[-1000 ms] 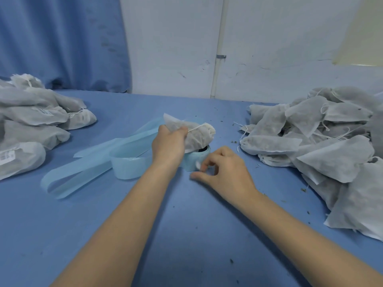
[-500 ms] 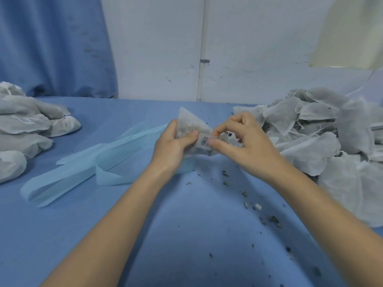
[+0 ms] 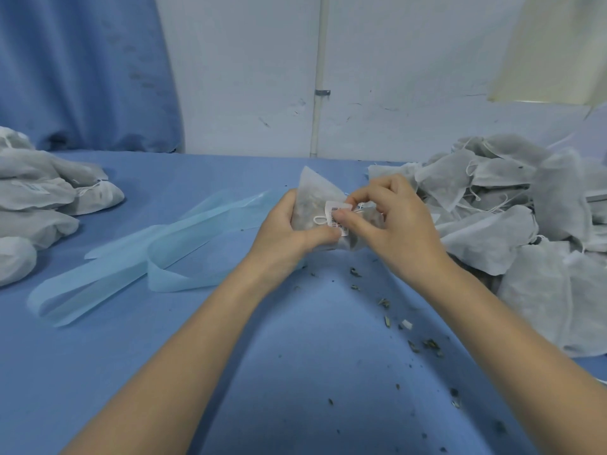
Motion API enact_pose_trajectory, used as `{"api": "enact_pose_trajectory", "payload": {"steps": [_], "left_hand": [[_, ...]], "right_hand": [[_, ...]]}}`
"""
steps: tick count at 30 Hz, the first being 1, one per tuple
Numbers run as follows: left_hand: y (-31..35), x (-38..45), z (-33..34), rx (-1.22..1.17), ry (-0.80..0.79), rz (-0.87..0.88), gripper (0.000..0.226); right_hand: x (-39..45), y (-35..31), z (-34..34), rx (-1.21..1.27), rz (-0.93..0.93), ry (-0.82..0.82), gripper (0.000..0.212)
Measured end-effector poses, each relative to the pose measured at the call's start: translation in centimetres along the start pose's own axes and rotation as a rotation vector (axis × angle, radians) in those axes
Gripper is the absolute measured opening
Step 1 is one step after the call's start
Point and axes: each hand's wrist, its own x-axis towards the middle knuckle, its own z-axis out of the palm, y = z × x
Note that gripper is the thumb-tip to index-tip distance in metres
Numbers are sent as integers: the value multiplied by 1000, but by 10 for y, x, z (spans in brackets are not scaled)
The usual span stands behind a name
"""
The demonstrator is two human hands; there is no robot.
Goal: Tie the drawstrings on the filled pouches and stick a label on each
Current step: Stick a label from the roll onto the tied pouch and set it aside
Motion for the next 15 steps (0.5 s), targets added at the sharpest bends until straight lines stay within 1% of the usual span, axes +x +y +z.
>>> {"api": "enact_pose_trajectory", "payload": {"steps": [1,2,3,4,5,7,9,10,13,15], "left_hand": [[-1,0,0,40,11,15,41],[-3,0,-1,63,23,20,42],[-4,0,-1,71,31,20,42],[-4,0,-2,70,34,16,41],[-4,0,-1,69,32,14,41],[-2,0,0,66,13,18,42],[-1,-1,2,34,-6,13,44],[0,-1,3,7,-14,2,45],[3,-2,7,-75,-39,-27,48],[5,-3,10,-115,-37,-50,52]], "right_hand": [[0,0,0,14,6,11,16],[1,0,1,44,22,16,26],[1,1,1,100,51,9,37],[1,0,0,177,89,-6,43],[2,-1,1,264,124,-25,42],[3,-2,3,412,171,-47,27],[3,-3,7,475,170,-5,8],[4,-3,8,486,168,38,4],[4,-3,11,508,153,158,13],[3,-2,11,515,154,153,13]]}}
